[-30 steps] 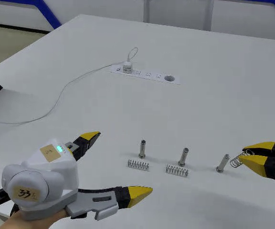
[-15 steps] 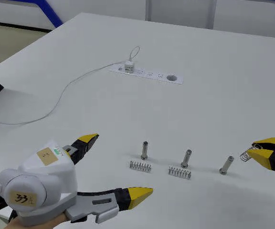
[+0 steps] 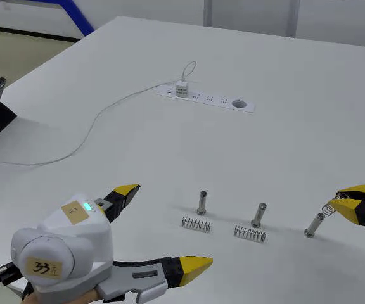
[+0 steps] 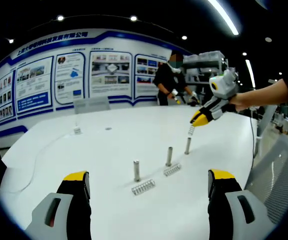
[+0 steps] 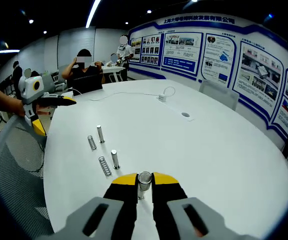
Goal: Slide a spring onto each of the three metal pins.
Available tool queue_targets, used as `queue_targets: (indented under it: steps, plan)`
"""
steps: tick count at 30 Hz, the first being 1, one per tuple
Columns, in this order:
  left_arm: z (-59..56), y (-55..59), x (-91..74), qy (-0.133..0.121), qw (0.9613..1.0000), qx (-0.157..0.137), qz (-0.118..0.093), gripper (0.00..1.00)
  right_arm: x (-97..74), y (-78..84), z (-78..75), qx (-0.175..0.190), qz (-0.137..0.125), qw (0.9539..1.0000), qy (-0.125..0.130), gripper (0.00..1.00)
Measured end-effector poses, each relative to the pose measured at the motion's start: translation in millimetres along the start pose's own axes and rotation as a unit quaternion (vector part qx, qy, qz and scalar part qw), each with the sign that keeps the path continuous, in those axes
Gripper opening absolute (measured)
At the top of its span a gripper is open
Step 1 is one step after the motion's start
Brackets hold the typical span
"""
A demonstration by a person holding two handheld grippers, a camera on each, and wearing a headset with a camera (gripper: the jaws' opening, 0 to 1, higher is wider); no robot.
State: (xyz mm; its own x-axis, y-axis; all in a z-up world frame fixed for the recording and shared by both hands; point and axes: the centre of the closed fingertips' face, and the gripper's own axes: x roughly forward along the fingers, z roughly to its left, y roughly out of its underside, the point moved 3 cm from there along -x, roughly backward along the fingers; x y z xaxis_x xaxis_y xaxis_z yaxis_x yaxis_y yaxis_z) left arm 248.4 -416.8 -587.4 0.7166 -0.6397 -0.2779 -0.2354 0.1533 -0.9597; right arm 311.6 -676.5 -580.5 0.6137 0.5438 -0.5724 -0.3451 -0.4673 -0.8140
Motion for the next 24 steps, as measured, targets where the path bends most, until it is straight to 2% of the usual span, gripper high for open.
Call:
queue_targets:
  steps: [12,24]
  plan:
    - [0.4,1.4,1.0,0.001,1.0,-0.004,0.004,1.0,6.8,6.5,0.9,0.02,0.006,0.9998,0.002,0.11]
    - [-0.5,4.2,1.7,0.003,0.9999,-0.003,0.013,1.0,11.9,14.8,5.1,0.02,0.027,0.9994,0.0,0.11]
